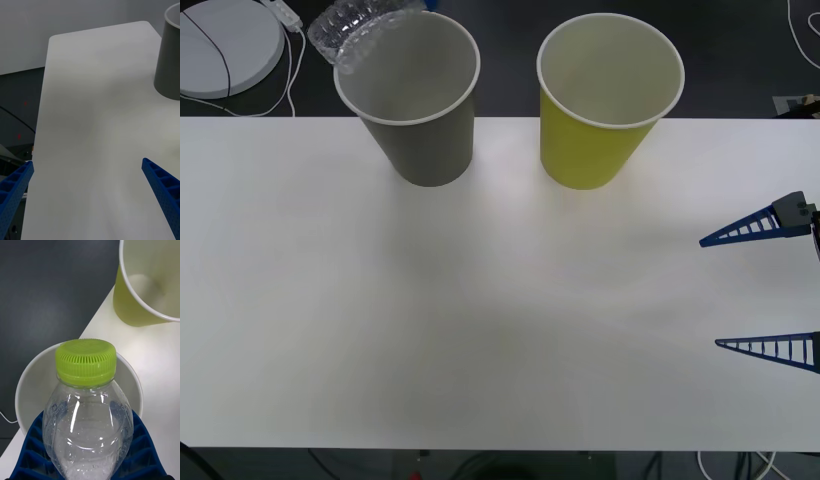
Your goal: Put the can into the green bin and the plastic bottle into the gray bin
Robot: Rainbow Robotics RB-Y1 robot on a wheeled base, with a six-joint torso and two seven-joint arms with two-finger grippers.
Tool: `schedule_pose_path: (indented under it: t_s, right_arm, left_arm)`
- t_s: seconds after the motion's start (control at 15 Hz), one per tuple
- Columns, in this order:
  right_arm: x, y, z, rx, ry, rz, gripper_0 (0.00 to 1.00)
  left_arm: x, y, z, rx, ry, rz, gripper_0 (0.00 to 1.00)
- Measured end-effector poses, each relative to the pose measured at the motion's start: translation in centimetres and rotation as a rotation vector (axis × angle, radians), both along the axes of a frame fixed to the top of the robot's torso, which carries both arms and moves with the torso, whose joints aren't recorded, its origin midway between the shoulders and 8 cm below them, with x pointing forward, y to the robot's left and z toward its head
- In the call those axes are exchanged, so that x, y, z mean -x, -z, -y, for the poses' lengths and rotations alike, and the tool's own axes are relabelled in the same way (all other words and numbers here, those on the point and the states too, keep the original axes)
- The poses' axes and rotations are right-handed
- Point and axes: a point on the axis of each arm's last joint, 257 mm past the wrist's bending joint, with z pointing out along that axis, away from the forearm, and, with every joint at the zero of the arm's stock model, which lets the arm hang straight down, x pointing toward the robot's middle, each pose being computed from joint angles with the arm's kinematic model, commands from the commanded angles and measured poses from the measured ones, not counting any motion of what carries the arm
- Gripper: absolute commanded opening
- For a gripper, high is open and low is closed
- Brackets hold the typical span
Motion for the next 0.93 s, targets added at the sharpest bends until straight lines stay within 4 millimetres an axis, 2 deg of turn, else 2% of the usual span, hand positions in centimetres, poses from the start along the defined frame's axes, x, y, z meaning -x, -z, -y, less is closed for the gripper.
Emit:
schedule_pose_path:
  t_s: [0.67, 0.73, 0.8, 0.87, 0.93]
  right_arm:
    - [0.00, 0.00, 0.00, 0.000, 0.000, 0.000, 1.00]
    - [0.00, 0.00, 0.00, 0.000, 0.000, 0.000, 1.00]
    - [0.00, 0.00, 0.00, 0.000, 0.000, 0.000, 1.00]
    - [0.00, 0.00, 0.00, 0.000, 0.000, 0.000, 1.00]
    - [0.00, 0.00, 0.00, 0.000, 0.000, 0.000, 1.00]
  left_arm:
    - [-0.63, -0.30, 0.06, 0.007, -0.006, 0.026, 0.00]
    - [-0.69, -0.32, 0.01, 0.008, -0.008, 0.027, 0.03]
    - [-0.71, -0.30, 0.05, 0.009, -0.007, 0.028, 0.56]
    - [-0.75, -0.28, 0.04, 0.013, -0.007, 0.027, 1.00]
    - [-0.83, -0.24, -0.02, 0.020, -0.010, 0.026, 1.00]
